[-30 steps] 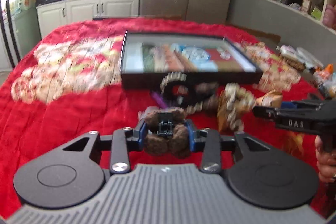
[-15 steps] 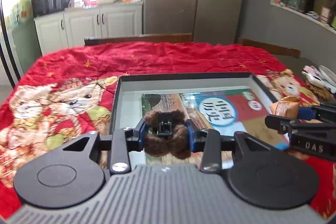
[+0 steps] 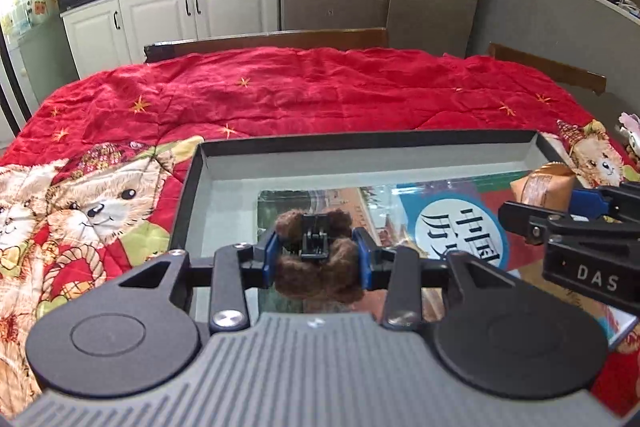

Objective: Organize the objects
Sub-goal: 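Carry both items into the black box and open both tools to release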

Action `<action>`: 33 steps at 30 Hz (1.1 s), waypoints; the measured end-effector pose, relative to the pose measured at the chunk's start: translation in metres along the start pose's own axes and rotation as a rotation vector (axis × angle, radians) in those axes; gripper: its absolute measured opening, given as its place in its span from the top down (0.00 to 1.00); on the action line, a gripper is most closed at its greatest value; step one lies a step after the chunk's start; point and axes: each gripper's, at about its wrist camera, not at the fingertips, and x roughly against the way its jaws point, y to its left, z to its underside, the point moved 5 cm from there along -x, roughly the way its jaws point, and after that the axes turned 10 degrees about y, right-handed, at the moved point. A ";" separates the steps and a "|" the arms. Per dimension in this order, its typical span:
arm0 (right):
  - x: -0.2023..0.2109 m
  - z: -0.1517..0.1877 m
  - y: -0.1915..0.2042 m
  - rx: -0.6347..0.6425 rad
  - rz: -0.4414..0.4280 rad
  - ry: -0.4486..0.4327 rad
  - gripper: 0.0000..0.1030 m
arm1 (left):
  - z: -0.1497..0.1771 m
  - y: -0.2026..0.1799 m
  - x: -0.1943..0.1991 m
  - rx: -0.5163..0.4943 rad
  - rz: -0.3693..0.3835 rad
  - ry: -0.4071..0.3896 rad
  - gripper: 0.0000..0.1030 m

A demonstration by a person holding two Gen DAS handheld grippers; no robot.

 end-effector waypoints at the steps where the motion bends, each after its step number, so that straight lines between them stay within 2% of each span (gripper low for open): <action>1: -0.004 -0.001 0.001 0.002 0.003 0.009 0.60 | 0.000 0.001 -0.002 0.001 0.001 0.006 0.58; 7: -0.019 0.001 0.006 0.031 0.008 0.037 0.60 | 0.003 0.004 -0.010 0.001 -0.013 0.018 0.56; 13: -0.027 0.003 0.006 0.017 0.010 0.063 0.58 | 0.003 0.002 -0.009 -0.008 -0.021 0.007 0.40; 15: -0.026 0.003 0.005 0.022 0.016 0.064 0.55 | 0.003 0.000 -0.008 -0.012 -0.023 0.004 0.35; 17: -0.027 0.004 0.005 0.026 0.020 0.065 0.43 | 0.003 0.000 -0.006 -0.007 -0.020 0.001 0.30; 20: -0.024 0.005 0.006 0.029 0.023 0.051 0.34 | 0.001 0.000 0.001 -0.005 -0.024 -0.022 0.21; 24: -0.014 0.005 0.006 0.028 0.011 0.033 0.33 | -0.001 -0.002 0.017 -0.008 -0.043 -0.069 0.15; 33: 0.028 0.013 0.009 0.036 -0.012 -0.001 0.33 | 0.009 0.005 0.060 0.008 -0.055 -0.121 0.12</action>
